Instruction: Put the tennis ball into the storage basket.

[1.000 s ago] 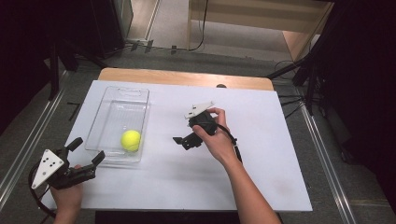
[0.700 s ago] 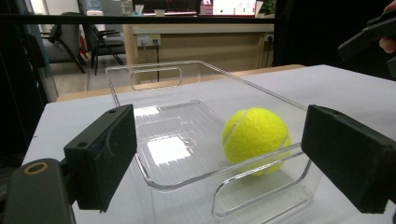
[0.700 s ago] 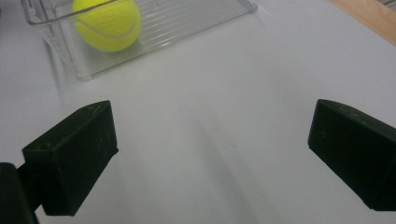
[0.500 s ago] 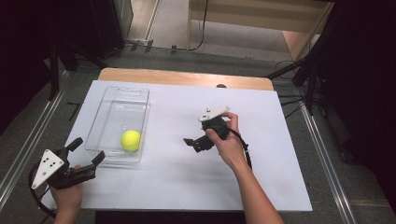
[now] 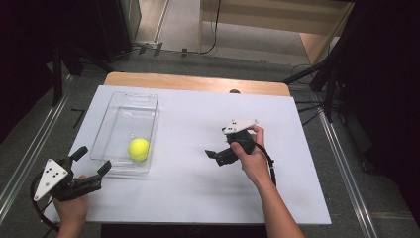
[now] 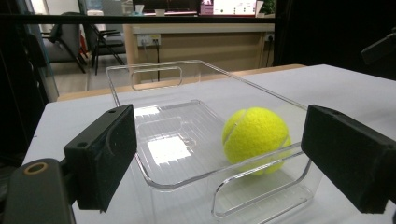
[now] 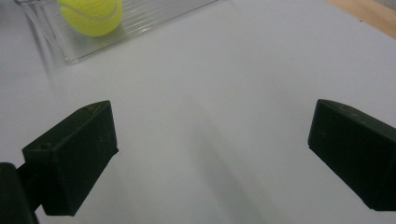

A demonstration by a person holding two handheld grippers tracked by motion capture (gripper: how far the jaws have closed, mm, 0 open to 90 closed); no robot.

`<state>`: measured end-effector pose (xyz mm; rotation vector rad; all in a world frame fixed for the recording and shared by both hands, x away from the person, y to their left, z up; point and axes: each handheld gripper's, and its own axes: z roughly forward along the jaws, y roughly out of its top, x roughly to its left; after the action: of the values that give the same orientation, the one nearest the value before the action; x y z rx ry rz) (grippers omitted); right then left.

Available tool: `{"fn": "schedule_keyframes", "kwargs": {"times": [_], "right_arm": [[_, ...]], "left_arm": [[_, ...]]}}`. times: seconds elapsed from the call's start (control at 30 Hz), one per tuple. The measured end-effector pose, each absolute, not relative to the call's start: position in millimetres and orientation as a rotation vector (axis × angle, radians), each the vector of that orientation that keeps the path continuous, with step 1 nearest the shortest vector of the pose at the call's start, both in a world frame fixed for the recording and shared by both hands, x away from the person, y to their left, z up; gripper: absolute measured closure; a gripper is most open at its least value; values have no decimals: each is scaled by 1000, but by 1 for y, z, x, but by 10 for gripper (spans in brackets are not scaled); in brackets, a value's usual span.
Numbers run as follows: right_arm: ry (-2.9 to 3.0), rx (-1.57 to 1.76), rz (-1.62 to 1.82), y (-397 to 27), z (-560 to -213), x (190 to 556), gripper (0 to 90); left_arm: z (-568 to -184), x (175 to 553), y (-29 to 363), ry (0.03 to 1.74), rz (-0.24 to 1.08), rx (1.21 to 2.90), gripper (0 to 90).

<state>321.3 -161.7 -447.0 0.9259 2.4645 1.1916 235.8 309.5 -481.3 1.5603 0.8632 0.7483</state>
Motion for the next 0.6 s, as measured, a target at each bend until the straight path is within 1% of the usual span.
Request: {"fn": "schedule_keyframes", "kwargs": {"times": [0.6], "right_arm": [[2356,992,1240,-203,-458,300,4]], "left_arm": [[-482,236,309,863,751,1560,111]]}}
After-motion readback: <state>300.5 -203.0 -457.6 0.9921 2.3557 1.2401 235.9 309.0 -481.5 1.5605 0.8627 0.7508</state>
